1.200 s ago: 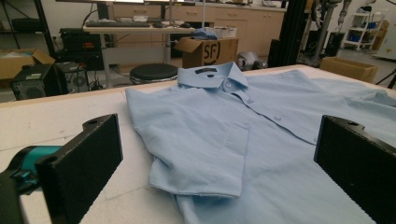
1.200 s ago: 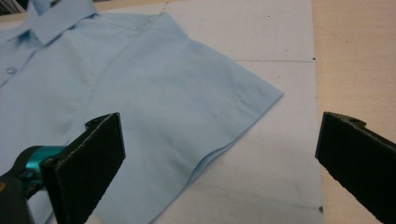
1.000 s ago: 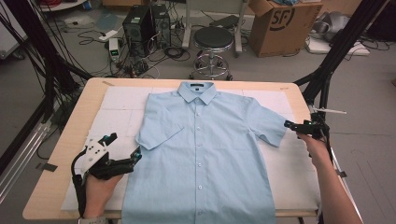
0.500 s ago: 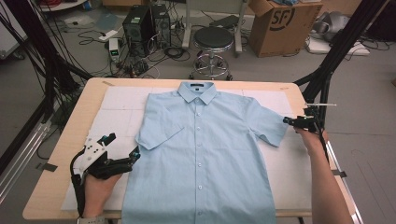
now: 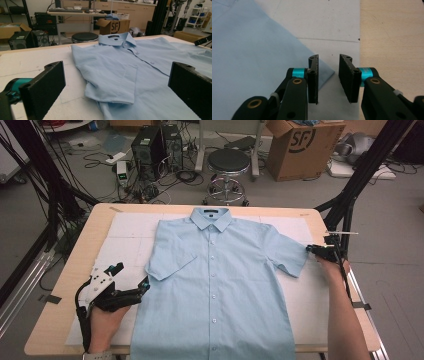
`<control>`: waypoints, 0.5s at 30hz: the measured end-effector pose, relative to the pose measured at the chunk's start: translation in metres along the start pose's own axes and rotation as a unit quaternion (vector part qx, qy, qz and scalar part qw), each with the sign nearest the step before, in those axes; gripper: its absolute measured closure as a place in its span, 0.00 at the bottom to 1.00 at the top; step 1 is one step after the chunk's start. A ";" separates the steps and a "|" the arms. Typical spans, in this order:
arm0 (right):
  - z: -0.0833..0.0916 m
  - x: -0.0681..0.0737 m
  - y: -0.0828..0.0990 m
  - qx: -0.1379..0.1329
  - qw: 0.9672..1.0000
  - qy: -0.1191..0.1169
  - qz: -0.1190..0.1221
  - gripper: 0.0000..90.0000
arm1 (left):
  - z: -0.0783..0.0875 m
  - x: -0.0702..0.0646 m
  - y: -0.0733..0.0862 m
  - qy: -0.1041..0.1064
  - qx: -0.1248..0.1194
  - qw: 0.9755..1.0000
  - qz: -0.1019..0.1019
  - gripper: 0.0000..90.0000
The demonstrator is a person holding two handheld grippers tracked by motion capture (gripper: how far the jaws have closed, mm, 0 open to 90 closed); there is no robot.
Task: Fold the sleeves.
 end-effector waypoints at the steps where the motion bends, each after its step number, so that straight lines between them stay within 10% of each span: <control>1: 0.000 0.000 0.000 -0.001 1.000 0.001 0.001 0.77 | 0.000 0.000 0.000 -0.001 0.000 1.000 0.000 0.02; 15: -0.001 0.008 0.000 -0.004 1.000 0.000 -0.001 0.98 | 0.000 -0.001 0.002 0.002 0.004 1.000 0.001 0.02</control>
Point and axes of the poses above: each handheld gripper's, and its own axes: z roughly backward along the jaws, y roughly out of its underside, x roughly to its left, the point moved 5 cm from there along -z, roughly forward along the jaws, and after that the axes turned 12 degrees about -x, right-handed, at the moved point
